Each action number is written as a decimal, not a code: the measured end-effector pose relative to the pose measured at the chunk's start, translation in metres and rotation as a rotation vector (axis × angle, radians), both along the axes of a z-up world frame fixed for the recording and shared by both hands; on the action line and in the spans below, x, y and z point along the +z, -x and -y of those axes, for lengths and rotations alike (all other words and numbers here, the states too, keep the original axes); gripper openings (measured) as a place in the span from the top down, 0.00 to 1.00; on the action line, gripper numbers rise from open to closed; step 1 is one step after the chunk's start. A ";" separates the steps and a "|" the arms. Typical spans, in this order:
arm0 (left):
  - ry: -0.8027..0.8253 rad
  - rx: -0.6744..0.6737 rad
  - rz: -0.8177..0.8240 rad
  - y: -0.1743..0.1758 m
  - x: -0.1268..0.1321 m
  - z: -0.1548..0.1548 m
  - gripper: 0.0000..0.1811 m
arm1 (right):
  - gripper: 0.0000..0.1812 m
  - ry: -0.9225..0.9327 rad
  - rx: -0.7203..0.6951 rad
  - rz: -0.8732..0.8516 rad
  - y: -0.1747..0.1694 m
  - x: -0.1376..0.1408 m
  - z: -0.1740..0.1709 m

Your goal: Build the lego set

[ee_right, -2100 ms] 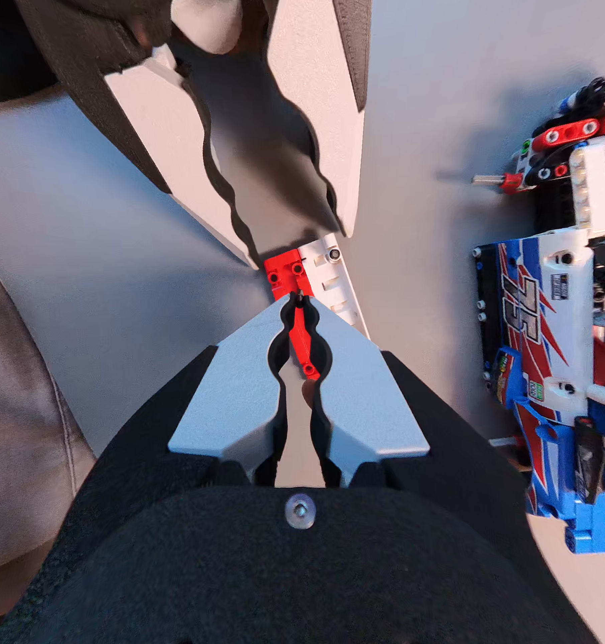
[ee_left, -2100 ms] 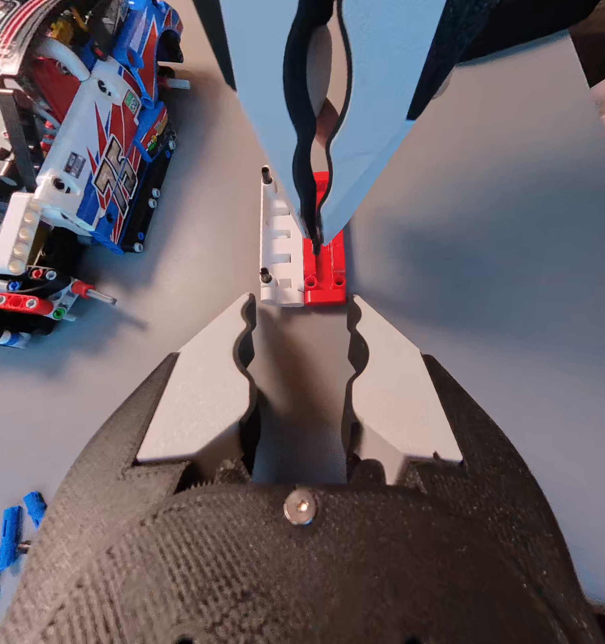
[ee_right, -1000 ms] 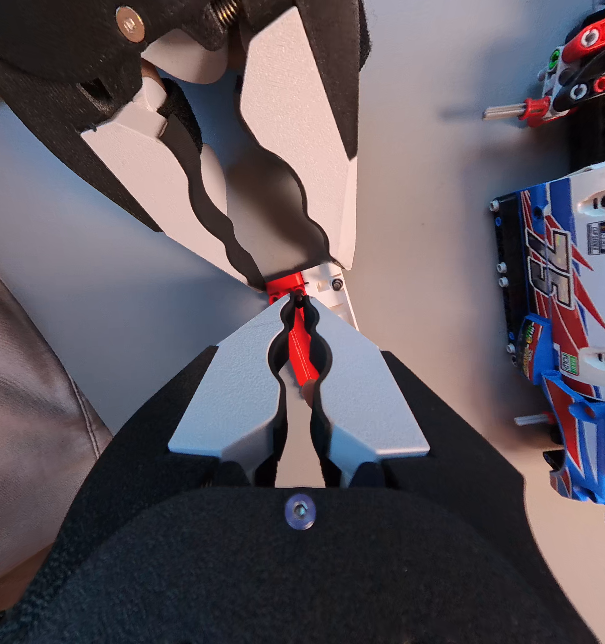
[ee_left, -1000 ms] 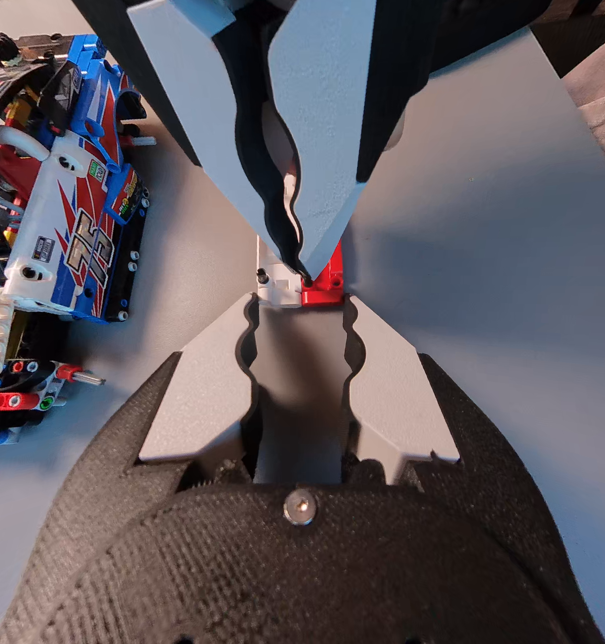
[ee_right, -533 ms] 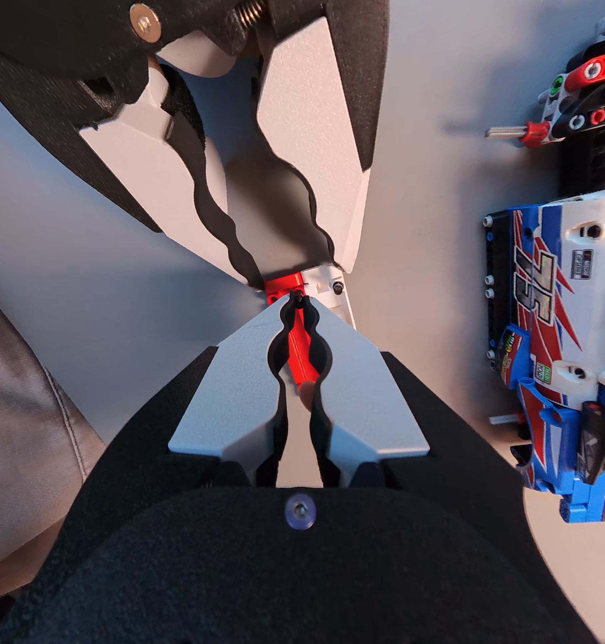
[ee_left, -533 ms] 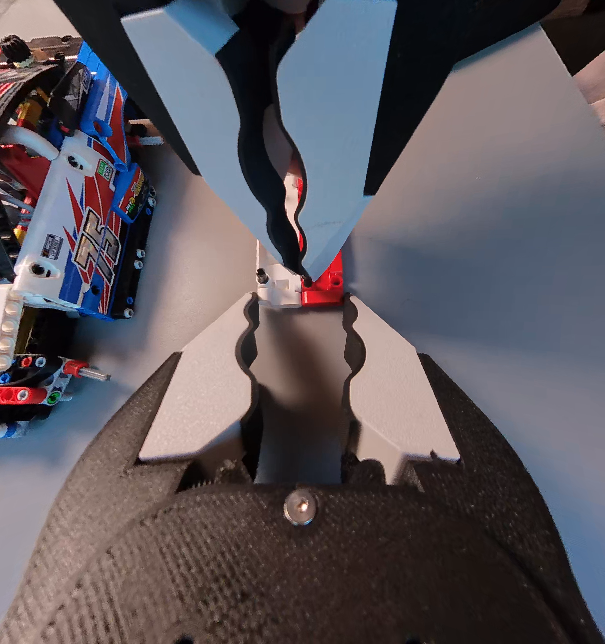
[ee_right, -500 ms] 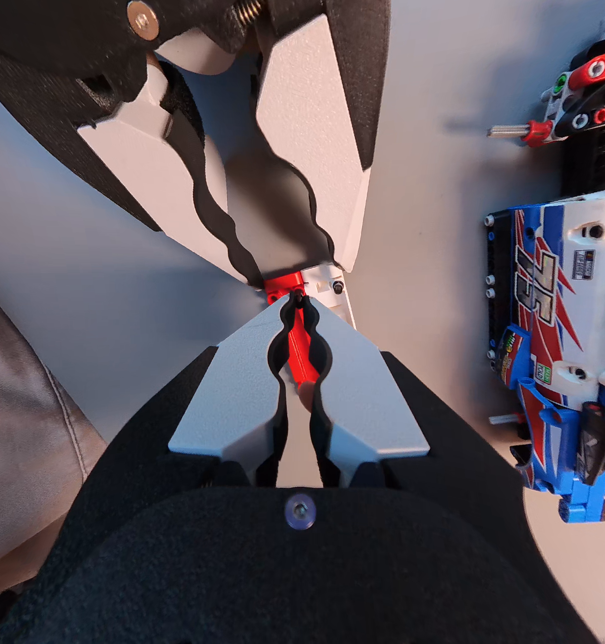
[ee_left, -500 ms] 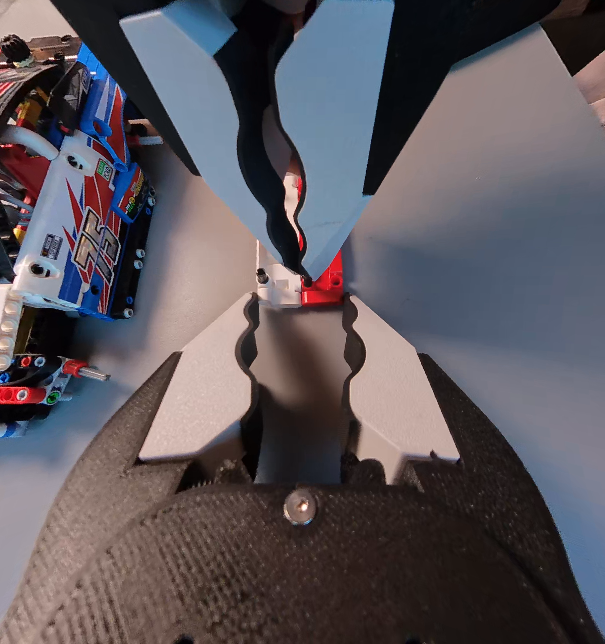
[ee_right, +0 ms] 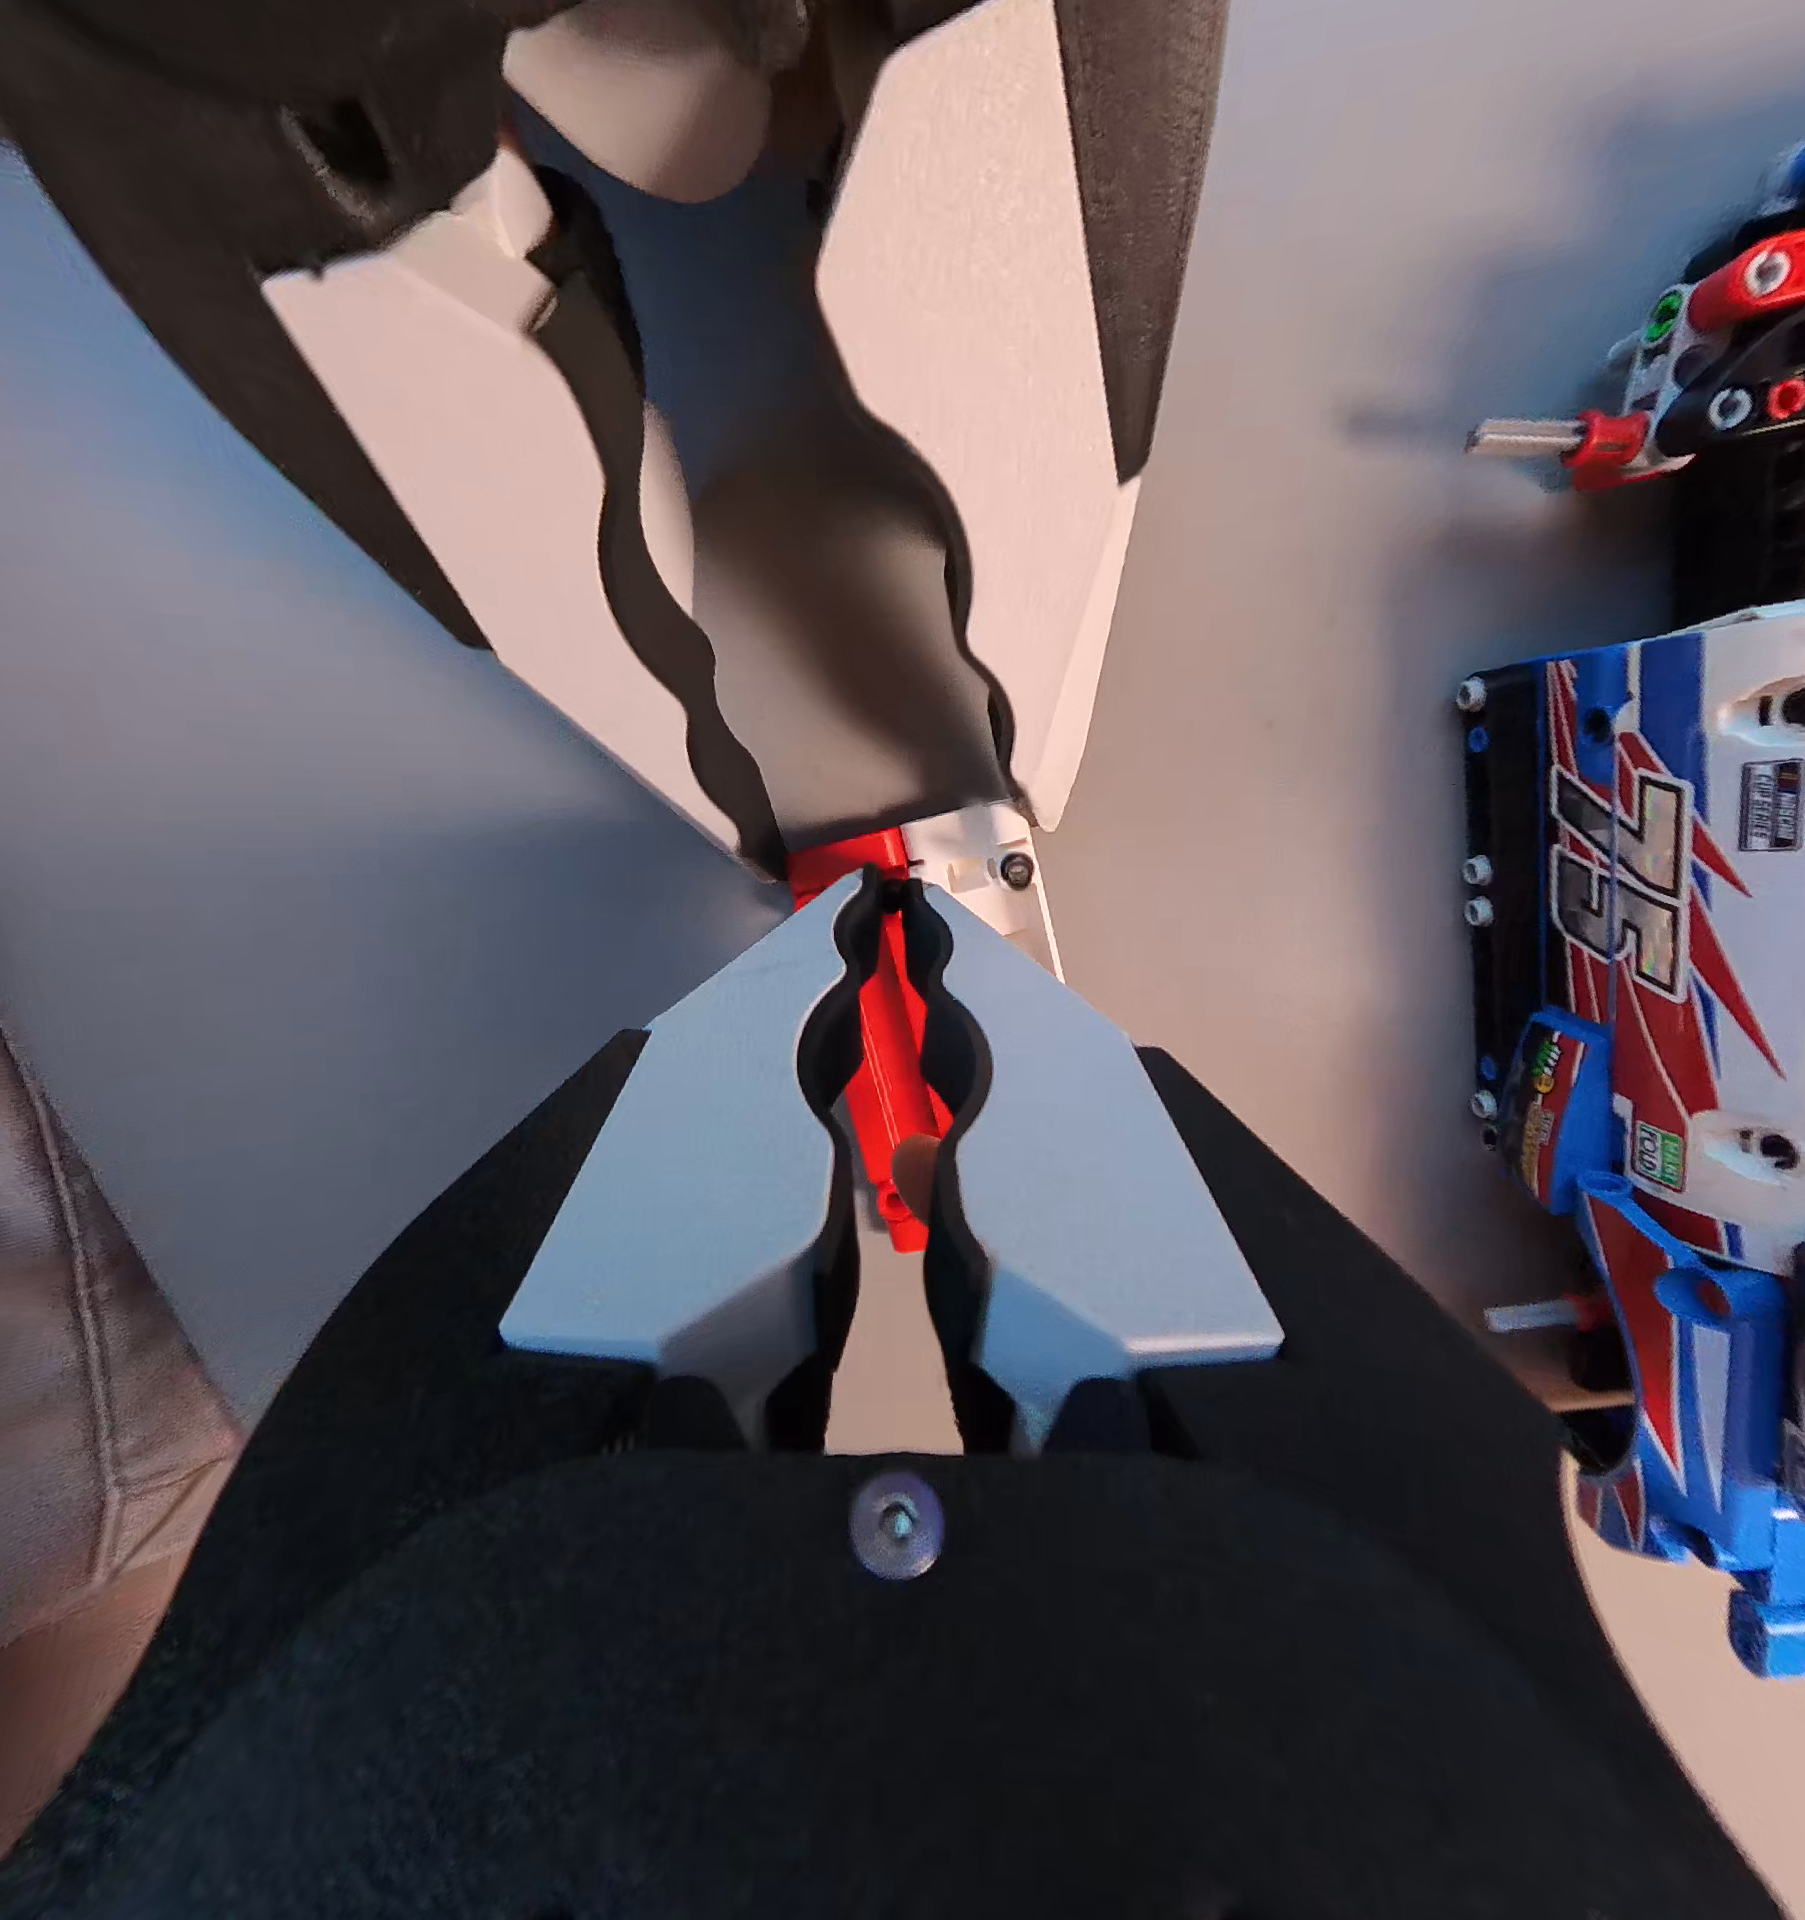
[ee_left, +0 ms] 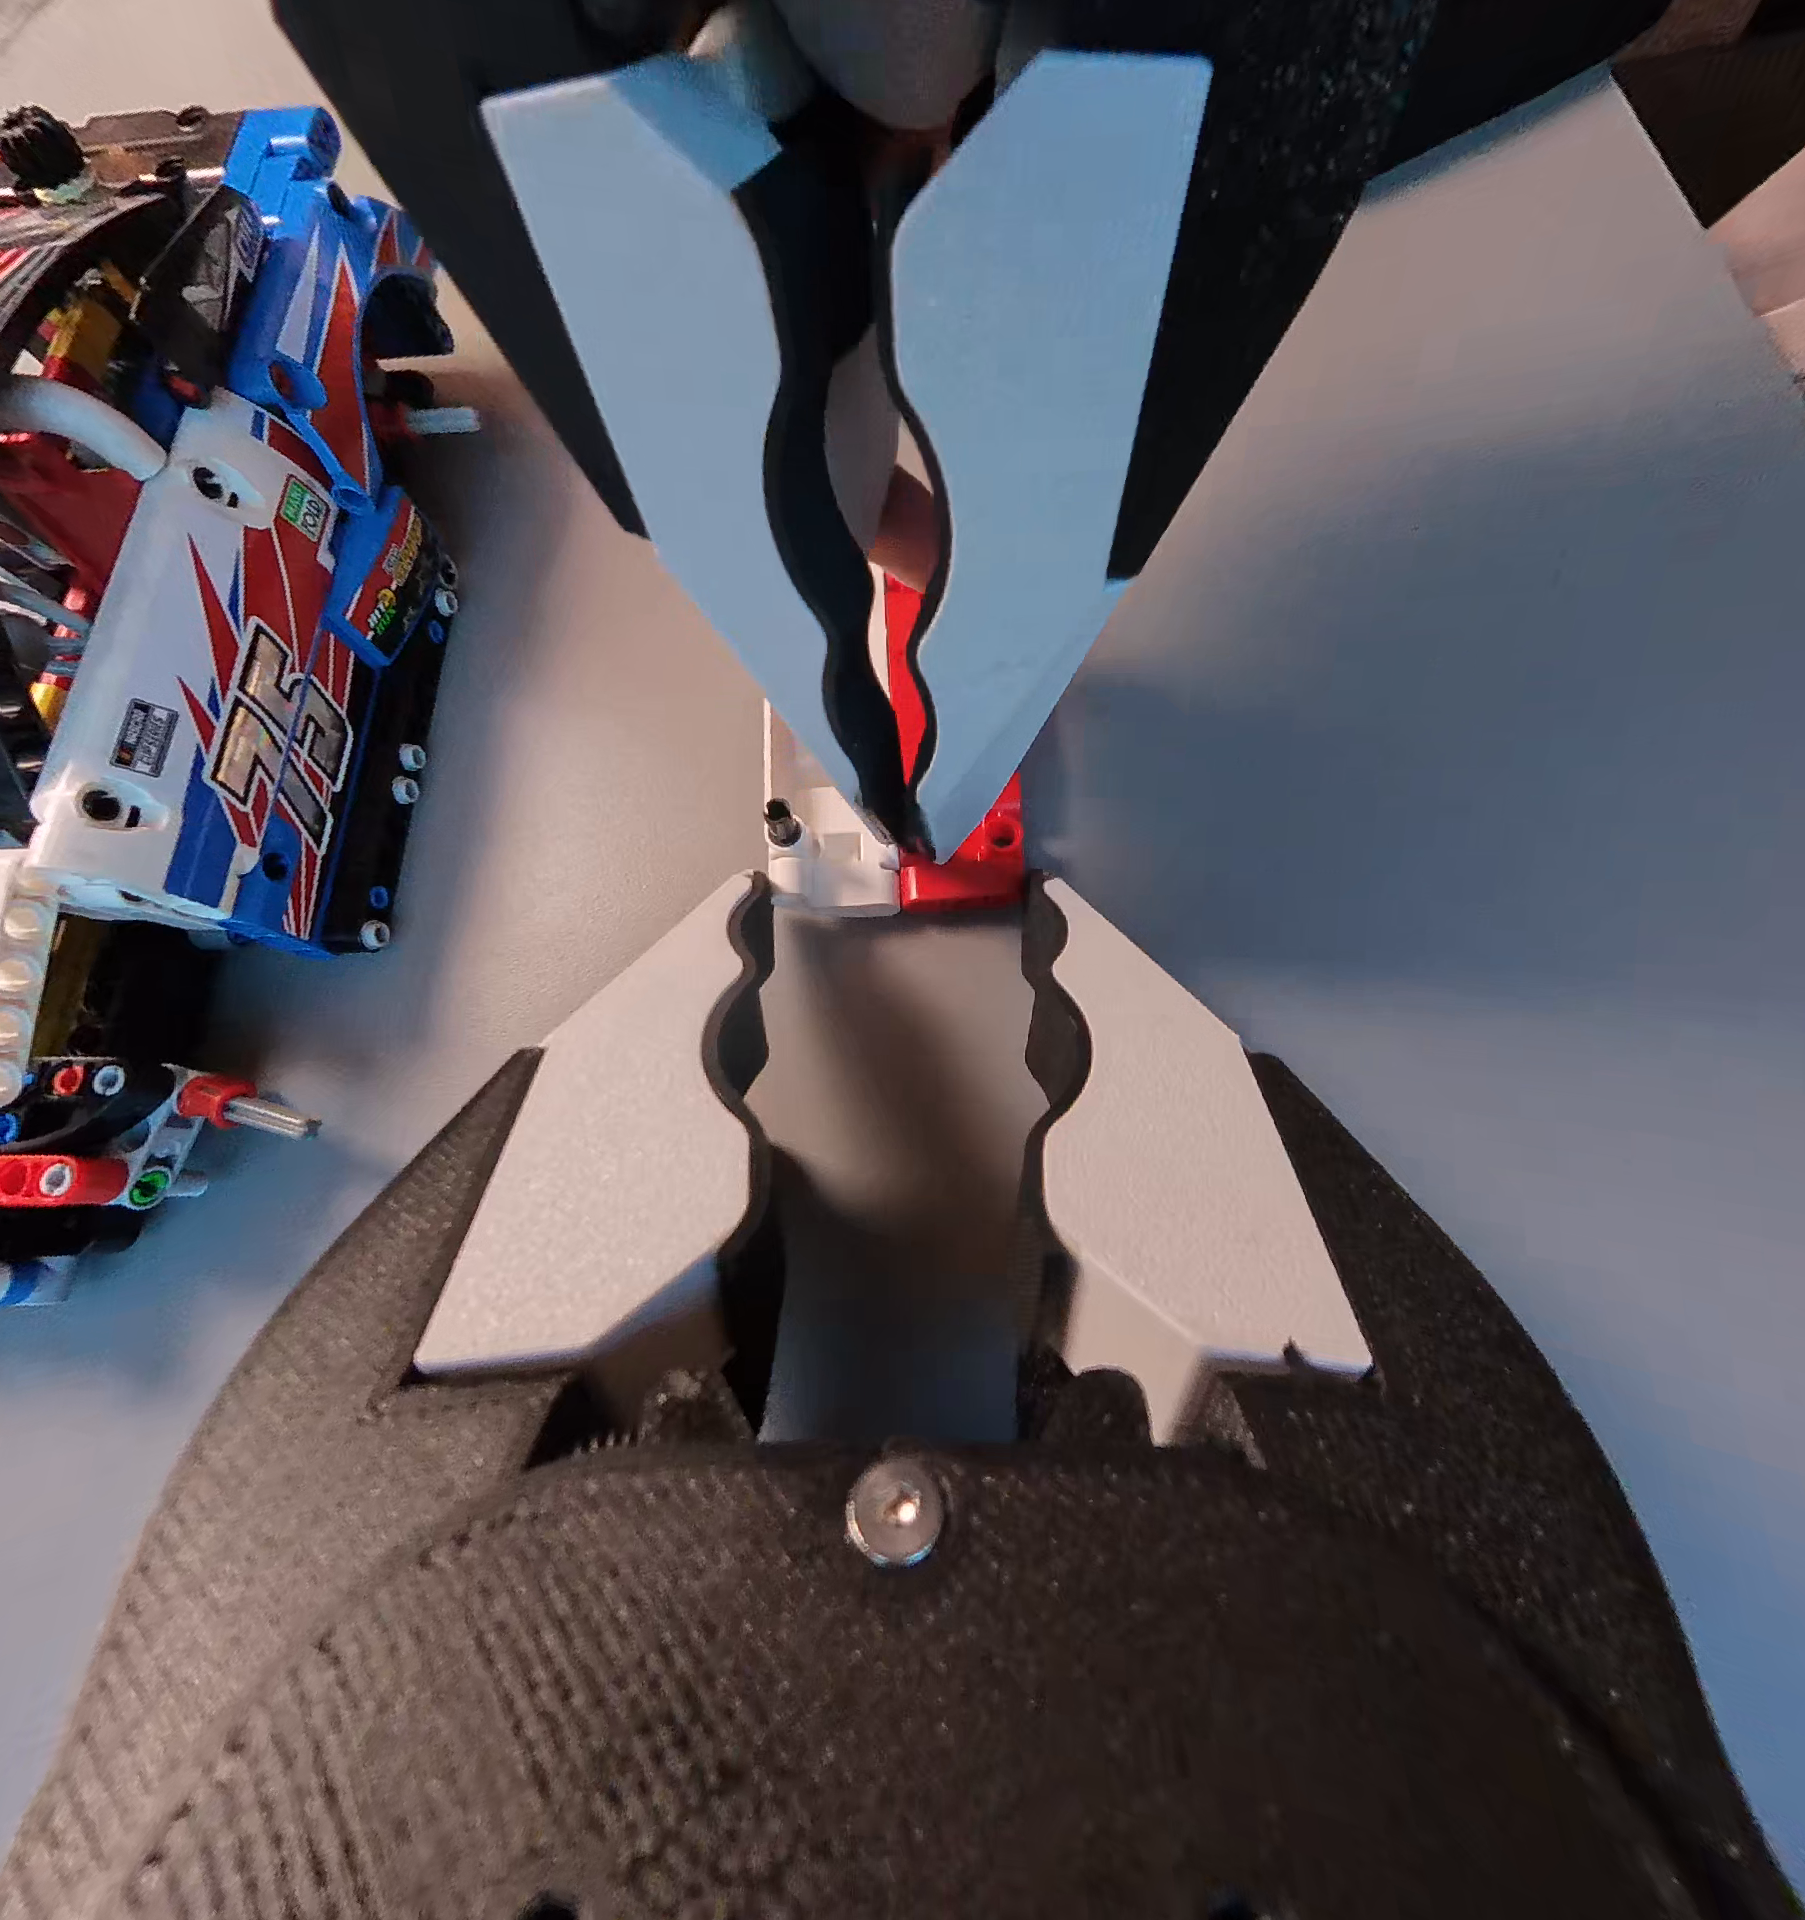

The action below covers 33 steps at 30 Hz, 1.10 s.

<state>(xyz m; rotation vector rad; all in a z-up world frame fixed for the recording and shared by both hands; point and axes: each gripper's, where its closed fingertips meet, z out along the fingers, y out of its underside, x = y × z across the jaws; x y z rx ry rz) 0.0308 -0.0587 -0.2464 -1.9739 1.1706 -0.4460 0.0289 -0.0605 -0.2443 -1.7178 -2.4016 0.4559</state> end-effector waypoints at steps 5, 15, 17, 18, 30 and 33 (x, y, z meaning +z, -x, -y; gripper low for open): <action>0.000 0.006 0.000 0.000 0.000 0.000 0.74 | 1.00 0.009 0.028 -0.173 0.001 0.001 0.001; 0.002 0.014 0.001 0.000 0.000 0.000 0.74 | 0.99 0.003 0.122 -0.222 0.001 0.013 0.002; 0.003 0.014 0.001 0.000 0.000 0.000 0.74 | 1.00 -0.008 0.132 -0.201 0.001 0.009 0.001; 0.003 0.014 0.001 0.000 0.000 0.000 0.74 | 1.00 -0.004 0.127 -0.191 0.000 0.009 0.001; 0.004 0.015 0.002 0.000 0.000 0.000 0.74 | 1.00 -0.062 0.121 -0.106 -0.002 0.007 0.000; 0.000 0.017 0.000 0.002 0.000 0.002 0.74 | 0.96 -0.074 0.127 -0.270 -0.001 0.009 0.002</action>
